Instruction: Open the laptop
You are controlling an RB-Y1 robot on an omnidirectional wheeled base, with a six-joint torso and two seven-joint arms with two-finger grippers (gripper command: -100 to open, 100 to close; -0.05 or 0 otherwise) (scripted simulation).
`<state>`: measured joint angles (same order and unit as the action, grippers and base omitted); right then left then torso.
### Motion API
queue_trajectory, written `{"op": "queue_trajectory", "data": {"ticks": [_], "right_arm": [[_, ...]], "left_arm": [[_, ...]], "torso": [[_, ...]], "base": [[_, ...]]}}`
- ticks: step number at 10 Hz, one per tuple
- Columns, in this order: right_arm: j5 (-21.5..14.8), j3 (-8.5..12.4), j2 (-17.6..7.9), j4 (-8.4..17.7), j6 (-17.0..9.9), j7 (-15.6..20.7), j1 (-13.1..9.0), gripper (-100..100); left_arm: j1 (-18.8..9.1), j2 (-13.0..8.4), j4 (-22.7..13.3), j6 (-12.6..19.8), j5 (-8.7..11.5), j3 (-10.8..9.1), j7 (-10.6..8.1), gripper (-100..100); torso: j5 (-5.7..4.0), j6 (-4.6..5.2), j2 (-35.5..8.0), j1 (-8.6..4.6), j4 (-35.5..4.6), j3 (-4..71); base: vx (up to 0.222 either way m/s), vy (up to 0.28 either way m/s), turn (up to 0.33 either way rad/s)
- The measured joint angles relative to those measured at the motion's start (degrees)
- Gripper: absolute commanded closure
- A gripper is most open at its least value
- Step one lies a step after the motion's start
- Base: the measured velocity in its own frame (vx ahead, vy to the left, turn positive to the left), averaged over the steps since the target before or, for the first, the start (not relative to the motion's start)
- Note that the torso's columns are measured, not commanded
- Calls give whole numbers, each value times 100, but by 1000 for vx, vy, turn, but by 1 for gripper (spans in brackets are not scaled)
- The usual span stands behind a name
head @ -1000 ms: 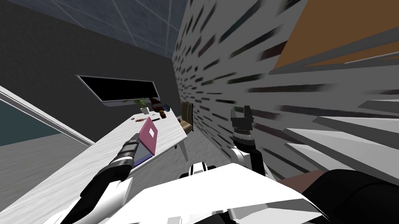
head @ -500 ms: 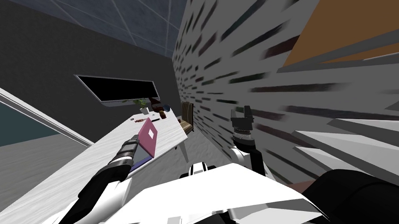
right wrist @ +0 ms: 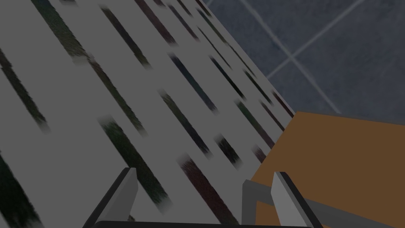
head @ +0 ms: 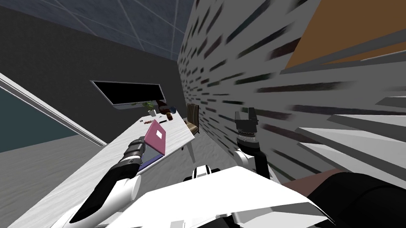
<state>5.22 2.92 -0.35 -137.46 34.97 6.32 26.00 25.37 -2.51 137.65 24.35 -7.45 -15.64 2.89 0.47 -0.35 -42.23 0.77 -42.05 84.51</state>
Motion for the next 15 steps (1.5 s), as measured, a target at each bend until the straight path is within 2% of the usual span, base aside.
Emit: {"op": "queue_trajectory", "data": {"ticks": [1, 3, 5, 8, 15], "right_arm": [[0, 0, 0, 0, 0, 0, 0, 0], [0, 0, 0, 0, 0, 0, 0, 0], [0, 0, 0, 0, 0, 0, 0, 0], [0, -1, 1, 0, 0, 0, 0, 0], [0, -1, 1, 0, 0, 0, 0, 0]], "left_arm": [[-36, 46, -50, -63, 88, -22, -98, 100], [-184, 290, -254, -230, 193, 22, -279, 100], [-222, 305, -350, -331, 251, 3, -358, 100], [-362, 323, -781, -671, 544, 5, -694, 100], [-593, 369, -1473, -1100, 963, 49, -1180, 100]], "torso": [[0, 8, 0, -18, 5, -2], [-7, 33, 18, -34, 10, 11], [-39, 54, 34, -101, 3, 25], [-31, 68, 32, -96, 7, 22], [-30, 61, 49, -72, 7, 35]], "base": [[-59, 92, 91], [-55, 103, 67], [-29, 53, 98], [-30, 52, 64], [-23, 28, 46]]}}
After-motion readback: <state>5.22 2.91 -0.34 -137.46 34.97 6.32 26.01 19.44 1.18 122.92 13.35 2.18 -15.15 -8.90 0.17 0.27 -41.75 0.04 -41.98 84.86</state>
